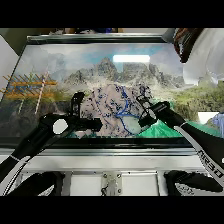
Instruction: Fold the clothes and pants, and hang the long-sleeved shirts on hangers.
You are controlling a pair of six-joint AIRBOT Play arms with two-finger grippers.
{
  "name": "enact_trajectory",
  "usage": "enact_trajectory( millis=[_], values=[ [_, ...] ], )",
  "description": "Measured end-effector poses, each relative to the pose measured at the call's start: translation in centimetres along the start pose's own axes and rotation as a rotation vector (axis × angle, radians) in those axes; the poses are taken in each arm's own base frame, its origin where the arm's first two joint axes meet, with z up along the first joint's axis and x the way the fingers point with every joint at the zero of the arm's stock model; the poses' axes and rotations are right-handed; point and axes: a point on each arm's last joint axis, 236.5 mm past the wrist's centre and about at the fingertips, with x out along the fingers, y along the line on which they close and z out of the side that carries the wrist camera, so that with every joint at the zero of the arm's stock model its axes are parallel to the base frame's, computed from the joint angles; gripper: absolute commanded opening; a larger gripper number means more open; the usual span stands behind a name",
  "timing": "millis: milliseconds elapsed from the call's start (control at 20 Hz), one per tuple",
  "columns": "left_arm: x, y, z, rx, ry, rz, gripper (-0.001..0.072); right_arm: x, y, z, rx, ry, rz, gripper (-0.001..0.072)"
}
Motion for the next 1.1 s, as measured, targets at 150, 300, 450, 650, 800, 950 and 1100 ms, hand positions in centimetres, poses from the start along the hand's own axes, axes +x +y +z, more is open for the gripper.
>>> enact_trajectory(
  millis=[150,300,450,650,800,950,1100],
  values=[
    [0.4,-0.1,0.0,-0.008,0.018,0.006,0.0668,-2.7,-0.4,0.7,0.016,-0.047,-0.002,0.0014],
    [1.7,-1.7,0.4,0.019,0.060,0.003,0.0668,-7.1,-0.2,1.0,0.072,-0.122,0.033,0.0013],
    [3.5,-4.8,1.1,0.067,0.089,-0.016,0.0668,-12.1,0.5,0.9,0.153,-0.221,0.101,0.0014],
    [6.5,-7.8,0.5,0.086,0.153,-0.016,0.0668,-17.7,1.6,0.5,0.248,-0.348,0.199,0.0013],
    [8.0,-9.7,0.1,0.091,0.179,-0.020,0.0668,-20.2,2.9,0.1,0.286,-0.397,0.280,0.0013],
    [9.3,-10.7,-0.4,0.076,0.205,-0.016,0.0668,-21.4,4.0,-0.2,0.305,-0.414,0.342,0.0013],
    [10.3,-10.9,-0.9,0.035,0.224,0.000,0.0668,-22.0,4.7,-0.2,0.311,-0.419,0.377,0.0013]
  ],
)
